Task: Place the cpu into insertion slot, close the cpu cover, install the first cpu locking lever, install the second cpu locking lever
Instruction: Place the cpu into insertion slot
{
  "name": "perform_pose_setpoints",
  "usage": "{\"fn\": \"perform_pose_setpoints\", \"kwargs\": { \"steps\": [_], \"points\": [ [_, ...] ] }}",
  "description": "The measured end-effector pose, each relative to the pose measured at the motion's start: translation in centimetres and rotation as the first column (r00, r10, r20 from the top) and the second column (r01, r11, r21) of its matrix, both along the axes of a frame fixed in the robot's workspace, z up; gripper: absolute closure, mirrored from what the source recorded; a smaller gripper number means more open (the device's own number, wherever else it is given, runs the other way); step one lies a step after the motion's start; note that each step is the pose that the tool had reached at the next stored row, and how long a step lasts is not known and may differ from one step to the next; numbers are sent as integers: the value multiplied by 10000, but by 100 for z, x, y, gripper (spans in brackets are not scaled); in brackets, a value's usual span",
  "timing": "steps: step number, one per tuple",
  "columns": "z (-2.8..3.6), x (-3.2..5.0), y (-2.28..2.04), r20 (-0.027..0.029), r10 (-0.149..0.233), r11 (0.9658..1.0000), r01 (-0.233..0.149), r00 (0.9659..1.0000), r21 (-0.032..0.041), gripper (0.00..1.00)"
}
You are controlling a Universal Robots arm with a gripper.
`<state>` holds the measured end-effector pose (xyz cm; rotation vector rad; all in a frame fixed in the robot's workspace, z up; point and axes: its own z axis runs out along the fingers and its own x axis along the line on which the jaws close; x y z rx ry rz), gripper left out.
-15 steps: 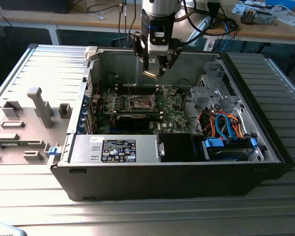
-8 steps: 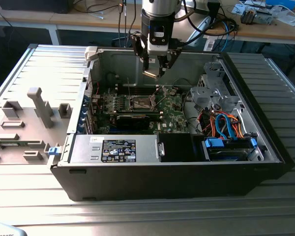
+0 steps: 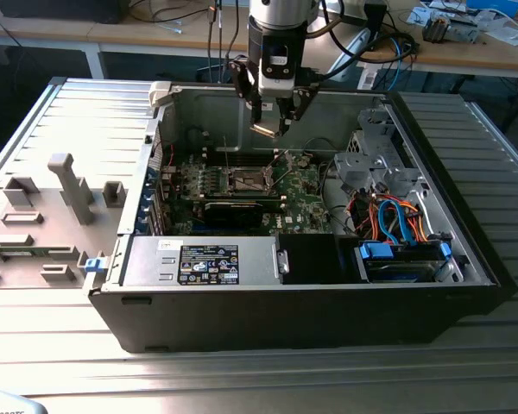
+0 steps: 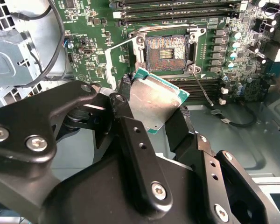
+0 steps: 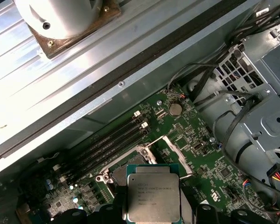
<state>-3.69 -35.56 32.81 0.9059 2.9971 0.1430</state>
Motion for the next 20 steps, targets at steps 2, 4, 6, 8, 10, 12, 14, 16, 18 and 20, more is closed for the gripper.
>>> {"fn": "perform_pose_setpoints", "kwargs": {
  "steps": [2,4,6,8,10,12,14,16,18,20],
  "points": [
    [0,0,0,0,-32,10000,32,10000,0,46],
    [0,0,0,0,-70,10000,70,10000,0,46],
    [0,0,0,0,-98,10000,98,10000,0,46],
    [0,0,0,0,-123,9999,123,9999,0,46],
    [0,0,0,-1,-155,9999,155,9999,-1,46],
    [0,0,0,0,-182,9998,182,9998,0,46],
    [0,0,0,-1,-213,9998,213,9998,-1,46],
    [0,0,0,0,-247,9997,247,9997,-1,46],
    [0,0,0,0,-271,9996,271,9996,-1,46],
    [0,0,0,0,-308,9995,308,9995,-1,46]
  ]
}}
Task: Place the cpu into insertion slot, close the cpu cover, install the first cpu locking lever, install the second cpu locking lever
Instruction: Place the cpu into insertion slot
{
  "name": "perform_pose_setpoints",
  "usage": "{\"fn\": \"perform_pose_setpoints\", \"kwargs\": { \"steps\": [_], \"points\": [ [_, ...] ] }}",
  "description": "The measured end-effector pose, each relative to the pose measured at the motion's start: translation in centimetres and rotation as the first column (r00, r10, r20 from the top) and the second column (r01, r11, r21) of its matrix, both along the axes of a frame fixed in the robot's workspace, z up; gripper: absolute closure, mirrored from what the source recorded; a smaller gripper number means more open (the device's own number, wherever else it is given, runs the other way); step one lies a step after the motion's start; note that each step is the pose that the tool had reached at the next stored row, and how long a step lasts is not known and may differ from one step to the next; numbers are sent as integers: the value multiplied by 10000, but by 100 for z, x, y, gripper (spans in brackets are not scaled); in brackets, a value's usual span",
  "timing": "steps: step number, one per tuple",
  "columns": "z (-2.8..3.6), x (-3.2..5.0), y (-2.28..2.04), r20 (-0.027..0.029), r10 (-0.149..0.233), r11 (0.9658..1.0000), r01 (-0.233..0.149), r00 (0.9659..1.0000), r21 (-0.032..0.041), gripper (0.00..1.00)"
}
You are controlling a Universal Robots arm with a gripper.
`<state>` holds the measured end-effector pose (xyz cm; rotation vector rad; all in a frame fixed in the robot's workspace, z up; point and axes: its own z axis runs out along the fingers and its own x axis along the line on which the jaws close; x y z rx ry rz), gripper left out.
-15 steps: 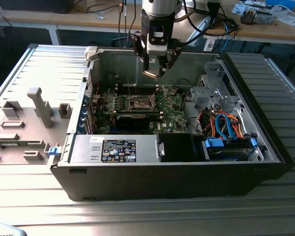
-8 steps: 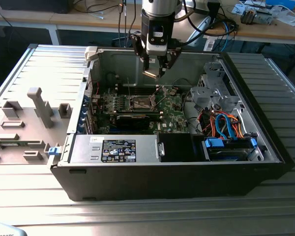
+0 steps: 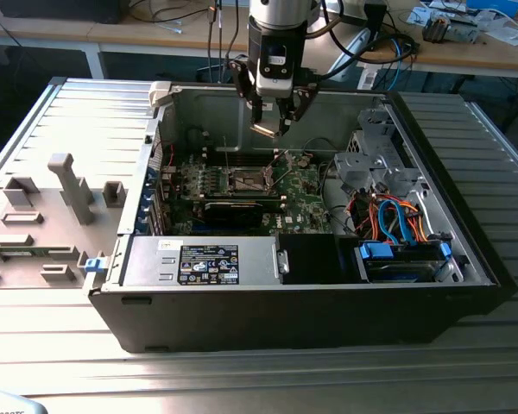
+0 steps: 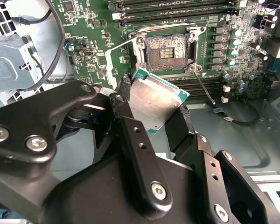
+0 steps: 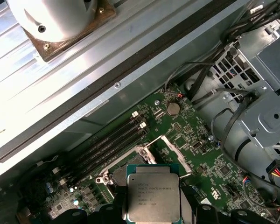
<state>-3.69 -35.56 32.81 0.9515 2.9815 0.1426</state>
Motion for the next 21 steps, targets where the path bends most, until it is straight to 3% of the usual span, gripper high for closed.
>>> {"fn": "perform_pose_setpoints", "kwargs": {
  "steps": [21],
  "points": [
    [0,0,0,0,-296,9996,296,9996,1,46]
  ]
}}
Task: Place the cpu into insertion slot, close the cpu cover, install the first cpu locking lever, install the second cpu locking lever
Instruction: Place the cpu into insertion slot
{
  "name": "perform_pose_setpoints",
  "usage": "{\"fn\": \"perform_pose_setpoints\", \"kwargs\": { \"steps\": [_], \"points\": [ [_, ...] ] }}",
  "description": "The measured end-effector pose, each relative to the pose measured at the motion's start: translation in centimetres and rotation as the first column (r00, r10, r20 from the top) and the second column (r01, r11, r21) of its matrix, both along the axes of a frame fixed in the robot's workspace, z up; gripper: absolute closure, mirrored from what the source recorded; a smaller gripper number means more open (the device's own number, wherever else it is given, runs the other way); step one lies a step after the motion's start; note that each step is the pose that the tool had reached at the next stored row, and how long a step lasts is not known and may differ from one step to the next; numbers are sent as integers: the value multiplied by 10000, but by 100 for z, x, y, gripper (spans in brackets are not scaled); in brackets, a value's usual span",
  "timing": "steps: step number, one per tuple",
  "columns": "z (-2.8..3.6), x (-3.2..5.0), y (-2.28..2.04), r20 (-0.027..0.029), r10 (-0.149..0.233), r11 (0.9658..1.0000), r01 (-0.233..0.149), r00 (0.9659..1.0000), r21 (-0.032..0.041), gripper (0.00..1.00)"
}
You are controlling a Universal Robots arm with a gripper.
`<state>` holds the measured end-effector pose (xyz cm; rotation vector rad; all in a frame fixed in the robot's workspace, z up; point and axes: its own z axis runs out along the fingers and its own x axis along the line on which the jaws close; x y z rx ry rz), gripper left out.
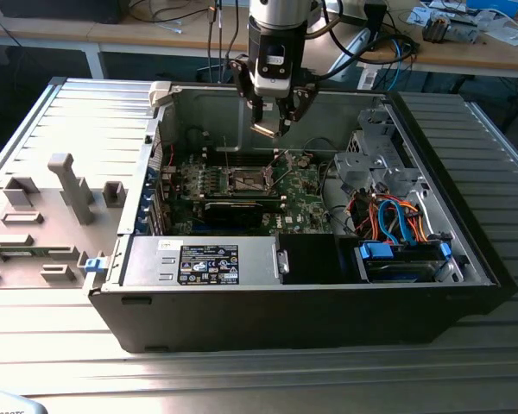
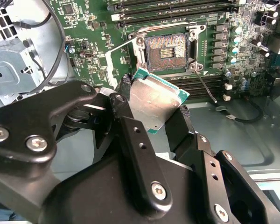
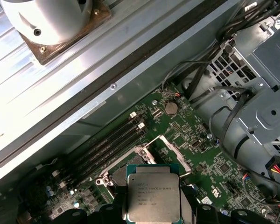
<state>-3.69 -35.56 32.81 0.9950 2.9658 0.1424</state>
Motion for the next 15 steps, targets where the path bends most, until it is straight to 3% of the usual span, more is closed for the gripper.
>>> {"fn": "perform_pose_setpoints", "kwargs": {
  "steps": [15],
  "points": [
    [0,0,0,0,-199,9998,199,9998,0,46]
  ]
}}
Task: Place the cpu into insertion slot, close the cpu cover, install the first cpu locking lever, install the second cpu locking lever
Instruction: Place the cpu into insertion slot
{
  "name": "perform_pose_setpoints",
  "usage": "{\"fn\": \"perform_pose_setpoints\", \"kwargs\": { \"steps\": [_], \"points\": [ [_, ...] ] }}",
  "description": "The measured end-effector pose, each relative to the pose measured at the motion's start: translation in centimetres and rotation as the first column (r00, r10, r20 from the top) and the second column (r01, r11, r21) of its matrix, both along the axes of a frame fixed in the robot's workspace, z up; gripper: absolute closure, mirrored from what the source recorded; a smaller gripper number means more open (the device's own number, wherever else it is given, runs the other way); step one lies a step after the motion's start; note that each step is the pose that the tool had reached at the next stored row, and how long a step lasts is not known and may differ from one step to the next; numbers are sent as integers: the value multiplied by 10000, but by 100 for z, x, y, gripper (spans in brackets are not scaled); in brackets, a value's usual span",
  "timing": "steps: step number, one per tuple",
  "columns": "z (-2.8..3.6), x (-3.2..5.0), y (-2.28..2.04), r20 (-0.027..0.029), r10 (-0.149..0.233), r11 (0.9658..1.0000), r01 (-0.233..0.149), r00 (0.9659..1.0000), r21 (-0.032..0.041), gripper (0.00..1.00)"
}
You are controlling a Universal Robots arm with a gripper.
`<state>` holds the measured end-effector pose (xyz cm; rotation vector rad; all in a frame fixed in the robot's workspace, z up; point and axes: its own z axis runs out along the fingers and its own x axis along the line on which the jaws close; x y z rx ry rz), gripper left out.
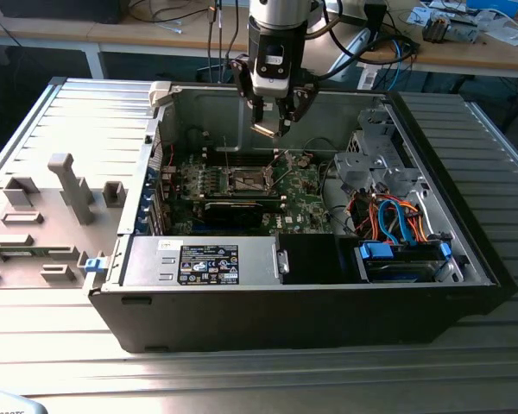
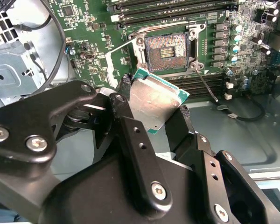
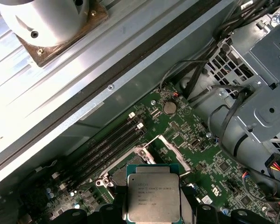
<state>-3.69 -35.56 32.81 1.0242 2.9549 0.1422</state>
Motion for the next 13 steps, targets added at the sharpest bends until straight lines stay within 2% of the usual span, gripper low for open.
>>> {"fn": "perform_pose_setpoints", "kwargs": {
  "steps": [13],
  "points": [
    [0,0,0,0,-180,9998,180,9998,0,46]
  ]
}}
